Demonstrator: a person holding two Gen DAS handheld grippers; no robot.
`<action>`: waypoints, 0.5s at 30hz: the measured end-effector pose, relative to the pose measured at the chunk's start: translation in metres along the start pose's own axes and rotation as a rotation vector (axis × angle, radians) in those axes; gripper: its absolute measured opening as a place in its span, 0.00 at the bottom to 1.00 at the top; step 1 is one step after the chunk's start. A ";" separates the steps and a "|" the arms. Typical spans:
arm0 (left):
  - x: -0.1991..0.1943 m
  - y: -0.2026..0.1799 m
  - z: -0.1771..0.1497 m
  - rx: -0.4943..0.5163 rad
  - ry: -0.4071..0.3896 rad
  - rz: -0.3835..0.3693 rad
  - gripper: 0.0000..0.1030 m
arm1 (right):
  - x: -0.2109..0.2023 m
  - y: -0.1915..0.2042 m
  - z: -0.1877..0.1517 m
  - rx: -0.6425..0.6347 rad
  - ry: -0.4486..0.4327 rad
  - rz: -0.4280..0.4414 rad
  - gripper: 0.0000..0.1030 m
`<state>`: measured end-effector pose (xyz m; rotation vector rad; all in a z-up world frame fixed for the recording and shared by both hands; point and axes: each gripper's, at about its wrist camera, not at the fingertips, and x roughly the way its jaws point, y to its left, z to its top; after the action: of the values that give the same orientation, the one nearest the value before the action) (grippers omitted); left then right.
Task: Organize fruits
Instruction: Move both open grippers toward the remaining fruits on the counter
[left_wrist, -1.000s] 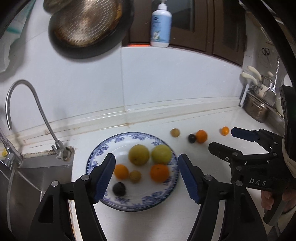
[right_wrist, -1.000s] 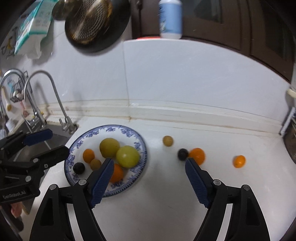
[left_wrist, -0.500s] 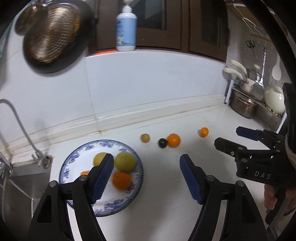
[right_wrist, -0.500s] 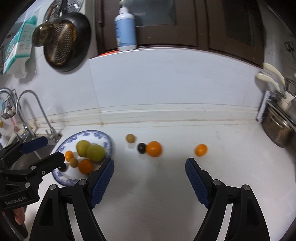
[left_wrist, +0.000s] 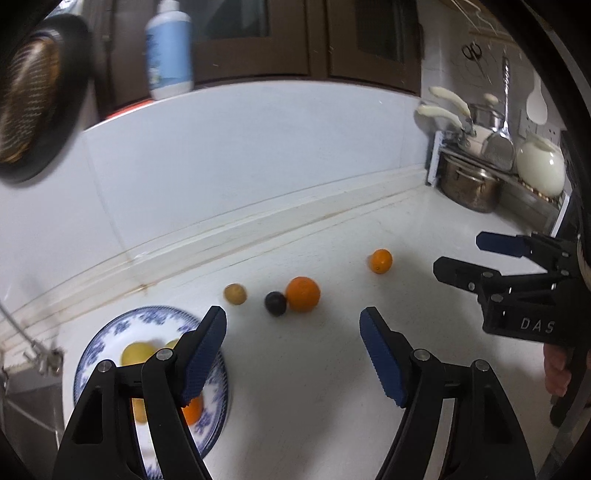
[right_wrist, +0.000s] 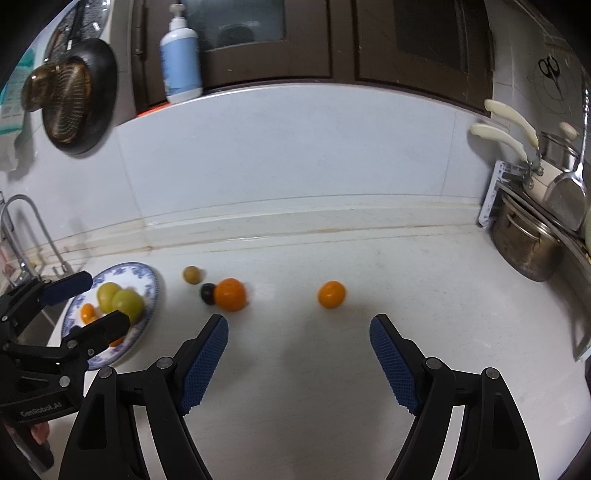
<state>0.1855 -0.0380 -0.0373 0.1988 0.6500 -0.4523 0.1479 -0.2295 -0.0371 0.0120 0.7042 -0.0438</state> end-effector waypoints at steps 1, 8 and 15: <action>0.007 -0.002 0.002 0.014 0.008 -0.003 0.72 | 0.003 -0.003 0.001 0.003 0.006 -0.002 0.77; 0.059 -0.004 0.014 0.045 0.101 -0.066 0.72 | 0.041 -0.019 0.012 0.002 0.075 -0.013 0.77; 0.105 -0.002 0.019 0.084 0.198 -0.059 0.71 | 0.079 -0.024 0.017 -0.027 0.146 -0.027 0.77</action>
<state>0.2691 -0.0820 -0.0877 0.3069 0.8336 -0.5213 0.2176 -0.2571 -0.0756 -0.0203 0.8504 -0.0593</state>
